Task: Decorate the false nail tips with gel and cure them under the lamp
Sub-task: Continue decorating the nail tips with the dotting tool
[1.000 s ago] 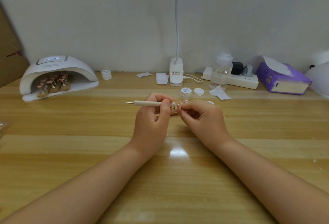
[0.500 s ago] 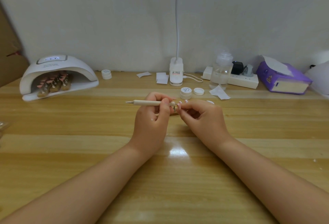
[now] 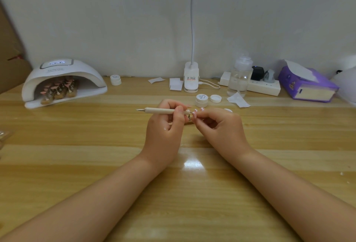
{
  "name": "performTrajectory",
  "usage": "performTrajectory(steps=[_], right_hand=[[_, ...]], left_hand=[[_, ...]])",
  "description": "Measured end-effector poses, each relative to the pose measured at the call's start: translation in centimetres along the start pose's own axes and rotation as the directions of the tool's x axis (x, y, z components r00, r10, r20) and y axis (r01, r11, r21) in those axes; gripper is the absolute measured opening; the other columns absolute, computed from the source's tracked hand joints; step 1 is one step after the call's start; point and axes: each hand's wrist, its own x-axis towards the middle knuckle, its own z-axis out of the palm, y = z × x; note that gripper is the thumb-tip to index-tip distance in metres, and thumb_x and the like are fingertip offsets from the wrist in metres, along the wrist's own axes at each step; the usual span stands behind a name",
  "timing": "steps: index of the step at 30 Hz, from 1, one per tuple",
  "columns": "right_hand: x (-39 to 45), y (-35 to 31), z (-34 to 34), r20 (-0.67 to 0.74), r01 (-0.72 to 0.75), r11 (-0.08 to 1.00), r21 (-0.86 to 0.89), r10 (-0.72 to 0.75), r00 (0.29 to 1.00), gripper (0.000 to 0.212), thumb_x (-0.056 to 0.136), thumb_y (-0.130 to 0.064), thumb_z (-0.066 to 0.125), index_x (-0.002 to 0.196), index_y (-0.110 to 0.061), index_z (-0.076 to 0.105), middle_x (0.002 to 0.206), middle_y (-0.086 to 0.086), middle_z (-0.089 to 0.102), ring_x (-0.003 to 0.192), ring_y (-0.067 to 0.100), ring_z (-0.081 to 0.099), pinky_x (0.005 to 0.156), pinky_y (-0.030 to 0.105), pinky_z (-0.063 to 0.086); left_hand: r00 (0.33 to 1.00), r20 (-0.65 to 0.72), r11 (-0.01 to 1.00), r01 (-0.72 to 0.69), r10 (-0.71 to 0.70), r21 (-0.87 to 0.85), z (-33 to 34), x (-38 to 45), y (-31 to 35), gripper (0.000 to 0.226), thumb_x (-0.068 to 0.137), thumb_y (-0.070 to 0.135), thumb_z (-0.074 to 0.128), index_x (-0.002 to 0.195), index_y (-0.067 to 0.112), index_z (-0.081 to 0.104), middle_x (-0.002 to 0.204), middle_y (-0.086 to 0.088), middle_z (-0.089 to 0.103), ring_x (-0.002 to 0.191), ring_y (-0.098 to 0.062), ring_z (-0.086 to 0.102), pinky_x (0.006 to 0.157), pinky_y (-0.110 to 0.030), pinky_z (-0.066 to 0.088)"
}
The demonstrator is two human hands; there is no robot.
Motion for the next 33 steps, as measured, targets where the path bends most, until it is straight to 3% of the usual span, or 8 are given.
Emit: performTrajectory(steps=[8, 13, 20, 27, 33], right_hand=[[0.01, -0.10, 0.02, -0.001, -0.004, 1.000, 0.005, 0.004, 1.000, 0.005, 0.082, -0.011, 0.071, 0.083, -0.009, 0.076, 0.068, 0.001, 0.069, 0.061, 0.010, 0.058, 0.061, 0.022, 0.048], [0.00, -0.07, -0.02, -0.009, -0.001, 1.000, 0.008, 0.001, 1.000, 0.004, 0.082, -0.010, 0.072, 0.081, -0.009, 0.076, 0.067, 0.001, 0.069, 0.062, 0.012, 0.059, 0.060, 0.020, 0.047], [0.03, -0.10, -0.03, 0.001, 0.003, 1.000, 0.002, -0.003, 1.000, 0.005, 0.082, -0.010, 0.072, 0.083, -0.009, 0.076, 0.068, 0.000, 0.069, 0.060, 0.009, 0.058, 0.060, 0.018, 0.046], [-0.01, -0.19, -0.14, 0.002, -0.013, 1.000, -0.004, 0.013, 1.000, 0.005, 0.082, -0.011, 0.071, 0.082, -0.009, 0.076, 0.069, 0.002, 0.069, 0.060, 0.011, 0.060, 0.062, 0.024, 0.050], [0.02, -0.29, -0.16, -0.002, -0.021, 1.000, -0.012, 0.021, 1.000, 0.006, 0.082, -0.012, 0.071, 0.083, -0.008, 0.076, 0.070, 0.002, 0.070, 0.061, 0.012, 0.061, 0.063, 0.027, 0.050]], left_hand=[[1.000, 0.008, 1.000, 0.001, -0.001, -0.008, 0.09, -0.04, 0.16, 0.013, 0.091, 0.023, 0.046, 0.083, 0.027, 0.056, 0.073, 0.016, 0.067, 0.072, -0.001, 0.066, 0.067, -0.017, 0.052], [1.000, -0.007, 1.000, 0.000, 0.000, 0.021, -0.11, -0.01, 0.03, 0.013, 0.091, 0.025, 0.046, 0.083, 0.029, 0.056, 0.072, 0.013, 0.067, 0.071, -0.006, 0.066, 0.070, -0.028, 0.057], [1.000, -0.001, 1.000, 0.002, -0.002, 0.023, 0.01, -0.01, 0.00, 0.013, 0.091, 0.026, 0.046, 0.083, 0.030, 0.056, 0.072, 0.015, 0.067, 0.071, -0.002, 0.066, 0.067, -0.020, 0.054], [1.000, -0.020, 1.000, -0.010, 0.011, 0.015, -0.08, -0.02, 0.29, 0.013, 0.092, 0.025, 0.045, 0.083, 0.027, 0.055, 0.072, 0.009, 0.067, 0.070, -0.005, 0.064, 0.067, -0.024, 0.054], [0.999, -0.031, 1.000, -0.026, 0.026, -0.010, -0.16, -0.05, 0.58, 0.013, 0.086, 0.038, 0.045, 0.082, 0.031, 0.055, 0.071, 0.011, 0.066, 0.069, -0.005, 0.063, 0.068, -0.026, 0.054]])
